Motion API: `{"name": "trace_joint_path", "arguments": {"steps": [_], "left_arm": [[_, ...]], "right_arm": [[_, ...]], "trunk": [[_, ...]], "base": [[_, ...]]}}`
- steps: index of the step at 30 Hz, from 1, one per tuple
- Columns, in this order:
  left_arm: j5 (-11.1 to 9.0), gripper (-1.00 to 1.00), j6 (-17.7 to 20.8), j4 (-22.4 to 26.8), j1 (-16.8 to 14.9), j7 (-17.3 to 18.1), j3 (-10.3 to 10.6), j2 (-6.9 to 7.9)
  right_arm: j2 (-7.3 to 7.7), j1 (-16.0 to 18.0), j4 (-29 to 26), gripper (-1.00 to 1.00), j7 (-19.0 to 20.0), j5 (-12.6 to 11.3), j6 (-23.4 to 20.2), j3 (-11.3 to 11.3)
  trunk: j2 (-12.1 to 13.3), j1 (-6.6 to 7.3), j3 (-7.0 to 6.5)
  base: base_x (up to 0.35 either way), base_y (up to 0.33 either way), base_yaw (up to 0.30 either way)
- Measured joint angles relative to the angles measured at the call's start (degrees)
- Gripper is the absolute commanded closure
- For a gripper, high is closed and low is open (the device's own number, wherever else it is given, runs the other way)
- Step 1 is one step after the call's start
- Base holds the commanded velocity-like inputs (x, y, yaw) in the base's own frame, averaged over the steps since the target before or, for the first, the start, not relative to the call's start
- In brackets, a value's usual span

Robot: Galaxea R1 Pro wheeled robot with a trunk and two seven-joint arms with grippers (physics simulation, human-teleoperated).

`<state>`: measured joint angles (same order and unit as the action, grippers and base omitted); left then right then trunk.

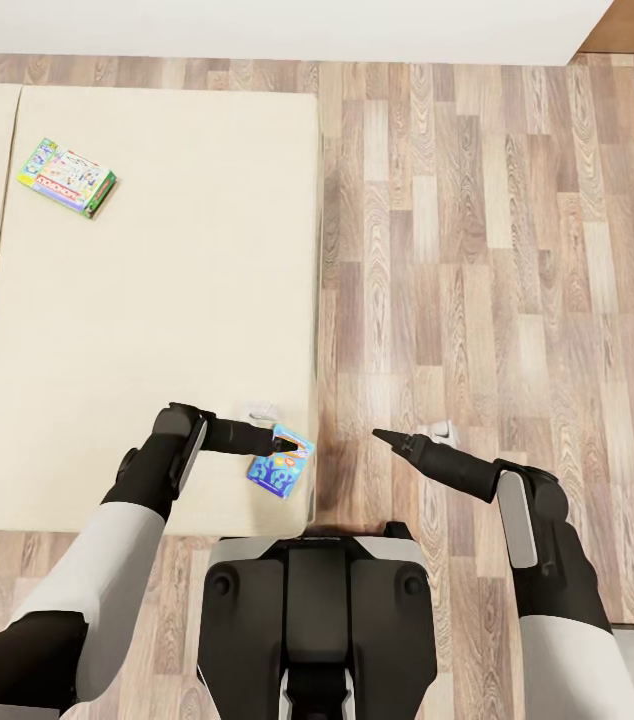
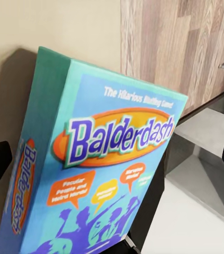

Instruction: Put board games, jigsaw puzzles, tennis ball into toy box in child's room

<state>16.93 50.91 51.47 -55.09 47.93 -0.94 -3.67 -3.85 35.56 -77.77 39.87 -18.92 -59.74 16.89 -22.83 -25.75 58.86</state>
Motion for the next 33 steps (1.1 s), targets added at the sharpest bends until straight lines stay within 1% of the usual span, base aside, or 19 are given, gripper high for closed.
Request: {"name": "trace_joint_path", "arguments": {"steps": [9,18,33], "left_arm": [[0.0,-1.0,0.0,0.0,0.0,0.0,0.0,0.09],[-0.1,-1.0,0.0,0.0,0.0,0.0,0.0,0.1],[-0.1,-1.0,0.0,0.0,0.0,0.0,0.0,0.1]], "right_arm": [[-0.04,0.0,0.0,-1.0,0.0,0.0,0.0,0.0],[-0.03,0.0,-0.1,-1.0,-0.1,0.0,0.0,0.0],[0.04,0.0,-0.1,-1.0,-0.1,0.0,0.0,0.0]], "trunk": [[0.0,0.0,0.0],[0.0,0.0,0.0],[0.0,0.0,0.0]], "base": [[0.0,-0.004,0.0],[0.0,-0.114,0.0],[0.0,-0.013,0.0]]}}
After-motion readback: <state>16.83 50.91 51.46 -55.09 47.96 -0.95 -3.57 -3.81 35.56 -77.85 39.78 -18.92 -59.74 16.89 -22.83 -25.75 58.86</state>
